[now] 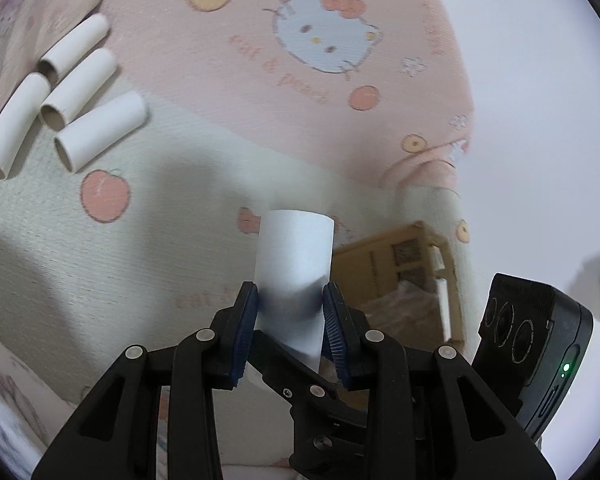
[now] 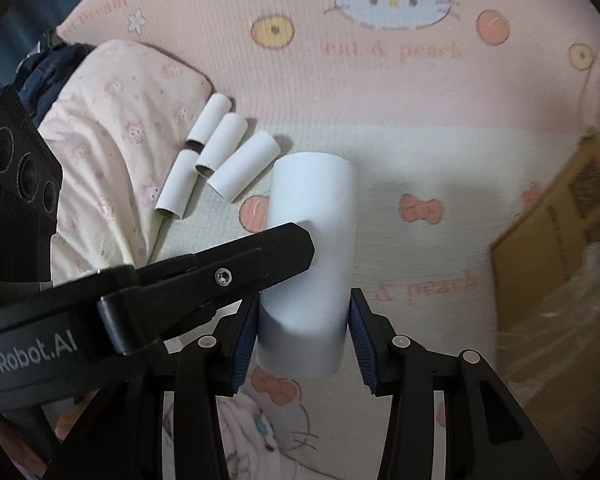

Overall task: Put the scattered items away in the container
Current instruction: 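Lift the white tube with the right gripper and carry it over the box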

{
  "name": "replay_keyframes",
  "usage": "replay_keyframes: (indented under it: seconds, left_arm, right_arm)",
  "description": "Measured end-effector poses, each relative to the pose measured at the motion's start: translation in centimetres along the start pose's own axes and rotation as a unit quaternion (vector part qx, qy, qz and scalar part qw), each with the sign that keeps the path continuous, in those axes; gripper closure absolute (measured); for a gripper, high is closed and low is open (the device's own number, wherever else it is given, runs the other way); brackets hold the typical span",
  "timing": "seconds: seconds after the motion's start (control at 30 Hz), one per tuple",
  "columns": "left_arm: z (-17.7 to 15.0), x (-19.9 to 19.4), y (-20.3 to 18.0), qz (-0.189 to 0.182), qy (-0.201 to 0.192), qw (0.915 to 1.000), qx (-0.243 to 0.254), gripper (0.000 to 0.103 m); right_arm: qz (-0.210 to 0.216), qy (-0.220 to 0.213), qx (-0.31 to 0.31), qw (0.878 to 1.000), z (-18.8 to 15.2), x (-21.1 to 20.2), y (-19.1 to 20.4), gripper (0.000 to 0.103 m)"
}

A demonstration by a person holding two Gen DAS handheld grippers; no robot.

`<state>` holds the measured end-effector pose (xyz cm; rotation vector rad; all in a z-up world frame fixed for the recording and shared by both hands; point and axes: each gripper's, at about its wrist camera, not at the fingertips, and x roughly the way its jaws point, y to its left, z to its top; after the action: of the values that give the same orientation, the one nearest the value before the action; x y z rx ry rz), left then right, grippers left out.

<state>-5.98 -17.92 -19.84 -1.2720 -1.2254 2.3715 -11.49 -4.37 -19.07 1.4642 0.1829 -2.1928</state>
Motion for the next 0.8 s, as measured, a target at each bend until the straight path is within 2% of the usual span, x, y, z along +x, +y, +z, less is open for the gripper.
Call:
replay_keyframes:
  seconds: [0.4,0.63,0.8]
  left_arm:
    - [-0.7,-0.3,-8.0,-0.011,-0.002,0.9976,0.068,0.066]
    - [-0.1,0.5,-14.5,0.000,-0.006,0.9912,0.132,0.066]
    - [0.9,1.6,-17.7,-0.013,-0.001,0.9883,0.152,0.066]
  right_arm:
    - [-0.037,-0.062,0.001,0.997,-0.2,-6.4,-2.4,0.062]
    - [-0.033,-0.105,0.028,0.994,-0.2,-9.6,-6.1,0.062]
    - [-0.046,-0.133,0.035,0.989,0.6,-11.5,-8.3,0.062]
